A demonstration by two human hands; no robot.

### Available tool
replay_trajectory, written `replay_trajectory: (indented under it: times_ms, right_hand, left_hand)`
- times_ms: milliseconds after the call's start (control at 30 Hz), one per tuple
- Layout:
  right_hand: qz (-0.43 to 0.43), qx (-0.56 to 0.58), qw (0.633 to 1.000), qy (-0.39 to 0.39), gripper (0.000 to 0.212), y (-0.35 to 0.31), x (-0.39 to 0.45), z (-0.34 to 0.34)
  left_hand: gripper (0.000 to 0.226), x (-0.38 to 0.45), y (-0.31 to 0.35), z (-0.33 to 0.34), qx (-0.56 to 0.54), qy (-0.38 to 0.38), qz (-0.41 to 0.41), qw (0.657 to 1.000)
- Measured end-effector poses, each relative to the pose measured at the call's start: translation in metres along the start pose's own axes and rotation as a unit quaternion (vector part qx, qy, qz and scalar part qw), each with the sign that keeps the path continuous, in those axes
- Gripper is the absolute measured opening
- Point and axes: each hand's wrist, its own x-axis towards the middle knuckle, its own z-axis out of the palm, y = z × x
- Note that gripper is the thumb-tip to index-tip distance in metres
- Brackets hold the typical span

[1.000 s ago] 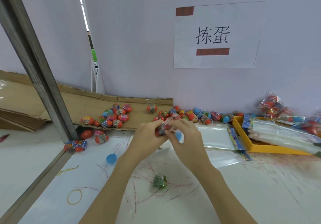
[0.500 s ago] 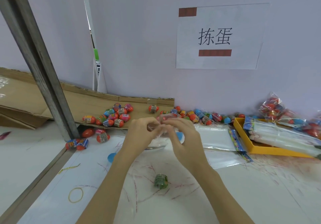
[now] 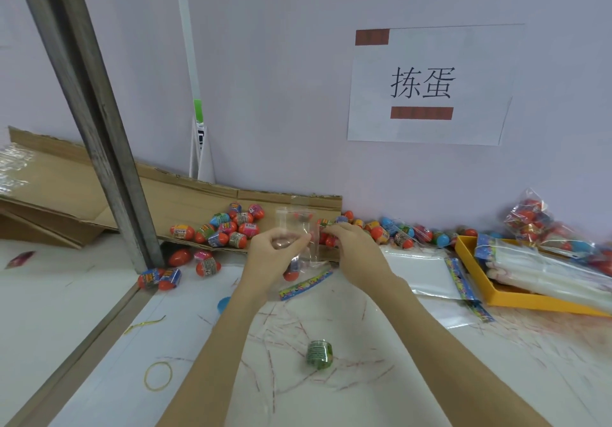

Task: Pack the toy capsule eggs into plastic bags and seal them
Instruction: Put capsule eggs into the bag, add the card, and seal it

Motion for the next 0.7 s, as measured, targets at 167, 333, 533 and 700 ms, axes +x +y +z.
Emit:
replay_trajectory:
  times_ms: [167, 333, 533, 700]
  right_hand:
    - [0.003, -0.018, 0.999, 0.035, 0.039, 0.009, 0.01, 0.011]
    - [0.059, 0.165, 0.962, 0.209, 0.027, 0.009, -0.009, 0.008]
    - [0.1, 0.365, 0.856, 0.351, 0.019, 0.001, -0.037, -0.01]
    - [0.0, 0.419, 0.855, 0.306, 0.022, -0.014, -0.04, -0.024]
  left_hand:
    - [0.044, -0.004, 0.001, 0.002, 0.029, -0.054, 0.009, 0.998]
    - [0.052, -0.006, 0.001, 0.004, 0.055, -0.109, 0.008, 0.992]
    - [0.049, -0.006, 0.002, 0.011, 0.124, -0.081, 0.07, 0.986]
    - [0.051, -0.009, 0.002, 0.015, 0.151, -0.097, 0.124, 0.976]
